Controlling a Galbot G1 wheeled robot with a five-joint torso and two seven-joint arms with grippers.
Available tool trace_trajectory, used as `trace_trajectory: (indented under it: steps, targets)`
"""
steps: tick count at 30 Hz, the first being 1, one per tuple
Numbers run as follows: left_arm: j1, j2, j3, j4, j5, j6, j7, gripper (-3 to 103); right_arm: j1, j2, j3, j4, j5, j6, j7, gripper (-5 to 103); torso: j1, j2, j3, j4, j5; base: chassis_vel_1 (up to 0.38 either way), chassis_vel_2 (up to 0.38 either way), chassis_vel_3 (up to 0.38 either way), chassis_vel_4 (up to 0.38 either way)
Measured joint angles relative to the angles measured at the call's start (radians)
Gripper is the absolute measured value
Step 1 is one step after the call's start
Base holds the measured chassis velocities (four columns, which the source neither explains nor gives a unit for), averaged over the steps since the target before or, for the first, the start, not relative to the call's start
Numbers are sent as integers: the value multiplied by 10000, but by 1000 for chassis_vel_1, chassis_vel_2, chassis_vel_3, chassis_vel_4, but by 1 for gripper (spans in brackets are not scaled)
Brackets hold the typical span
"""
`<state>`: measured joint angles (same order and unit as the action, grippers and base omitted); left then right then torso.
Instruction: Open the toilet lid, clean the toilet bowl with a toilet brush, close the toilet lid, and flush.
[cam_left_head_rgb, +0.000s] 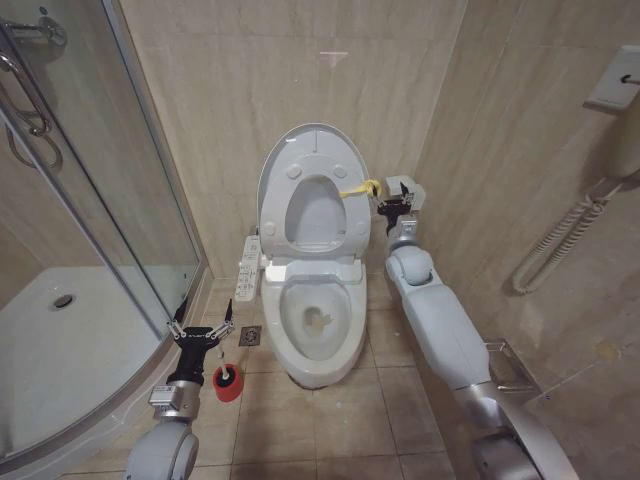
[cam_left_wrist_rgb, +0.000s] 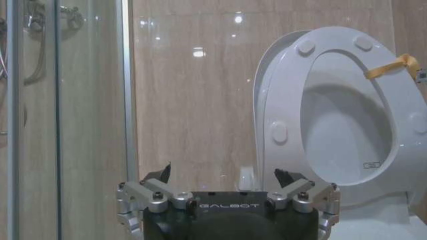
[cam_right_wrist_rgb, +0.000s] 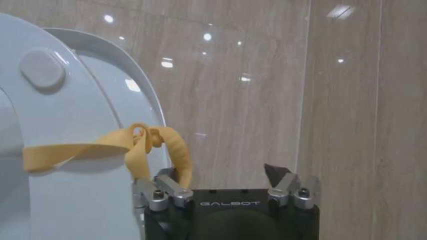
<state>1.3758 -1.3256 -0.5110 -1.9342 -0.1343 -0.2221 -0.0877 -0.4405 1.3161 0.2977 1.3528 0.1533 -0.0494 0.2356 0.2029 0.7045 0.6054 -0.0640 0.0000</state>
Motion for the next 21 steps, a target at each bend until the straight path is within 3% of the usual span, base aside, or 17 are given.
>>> trace_trajectory:
  steps: [2, 3, 21]
  targets:
    - [0, 0, 1, 0, 0, 0, 0, 100, -61, -58, 17, 62, 3, -6, 3, 71, 0, 0, 0, -1, 0, 0, 0, 0, 0]
    - [0, 0, 0, 0, 0, 0, 0, 100, -81, -85, 36, 75, 6, -7, 8, 96, 0, 0, 0, -1, 0, 0, 0, 0, 0]
    - [0, 0, 0, 0, 0, 0, 0, 100, -366, -472, 181, 278, 35, 250, -146, 103, 0, 0, 0, -1, 0, 0, 0, 0, 0]
